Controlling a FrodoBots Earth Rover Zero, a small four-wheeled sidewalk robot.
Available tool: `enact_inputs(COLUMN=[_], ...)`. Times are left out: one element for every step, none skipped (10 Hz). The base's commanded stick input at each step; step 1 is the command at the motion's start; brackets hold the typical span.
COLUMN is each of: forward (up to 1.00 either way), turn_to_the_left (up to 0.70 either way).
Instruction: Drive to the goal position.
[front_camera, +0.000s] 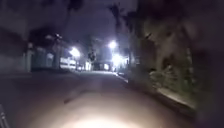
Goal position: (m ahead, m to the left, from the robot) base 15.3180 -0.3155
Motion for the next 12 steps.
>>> enact_inputs(forward=[0.70, 0.70, 0.70, 0.70, 0.70, 0.70, 0.70, 0.70, 0.70, 0.70, 0.70, 0.70], turn_to_the_left=[0.00, 0.00, 0.00, 0.00, 0.00, 0.00, 0.00, 0.00, -0.02, -0.35, -0.35, -0.35])
